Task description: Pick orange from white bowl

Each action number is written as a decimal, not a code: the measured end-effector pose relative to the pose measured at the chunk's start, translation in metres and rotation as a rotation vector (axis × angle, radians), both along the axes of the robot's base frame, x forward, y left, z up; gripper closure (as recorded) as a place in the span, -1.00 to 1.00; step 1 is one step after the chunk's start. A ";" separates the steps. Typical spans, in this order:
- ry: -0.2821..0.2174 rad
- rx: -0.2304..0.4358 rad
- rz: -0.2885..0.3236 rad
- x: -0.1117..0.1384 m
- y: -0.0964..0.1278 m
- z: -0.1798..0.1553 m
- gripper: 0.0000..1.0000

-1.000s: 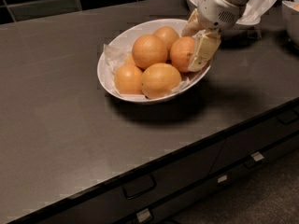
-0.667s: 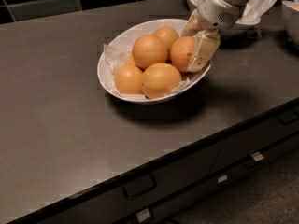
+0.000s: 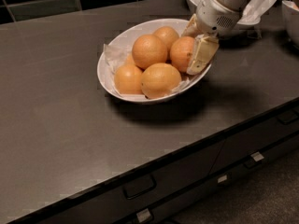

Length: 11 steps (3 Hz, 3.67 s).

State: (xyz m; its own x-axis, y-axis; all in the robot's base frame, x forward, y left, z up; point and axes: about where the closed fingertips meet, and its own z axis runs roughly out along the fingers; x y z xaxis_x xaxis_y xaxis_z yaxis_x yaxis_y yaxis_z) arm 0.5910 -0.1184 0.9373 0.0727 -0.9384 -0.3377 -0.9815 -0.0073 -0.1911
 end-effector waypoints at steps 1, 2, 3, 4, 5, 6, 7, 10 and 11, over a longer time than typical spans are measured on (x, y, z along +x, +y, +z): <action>0.005 0.003 0.001 0.001 0.000 -0.003 -0.36; 0.014 0.008 0.001 0.001 0.001 -0.008 -0.16; 0.021 0.012 0.001 0.002 0.001 -0.011 -0.16; 0.021 0.012 0.001 0.002 0.001 -0.011 0.22; 0.020 0.012 0.001 0.002 0.001 -0.011 0.60; 0.002 0.011 0.002 0.003 0.007 -0.005 0.98; -0.030 0.012 -0.001 0.000 0.009 0.007 1.00; -0.126 -0.024 -0.004 -0.015 0.014 0.045 1.00; -0.158 -0.036 -0.006 -0.021 0.015 0.057 1.00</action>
Offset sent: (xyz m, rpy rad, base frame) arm -0.0033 -0.0028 -0.0152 0.0096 0.0490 0.0020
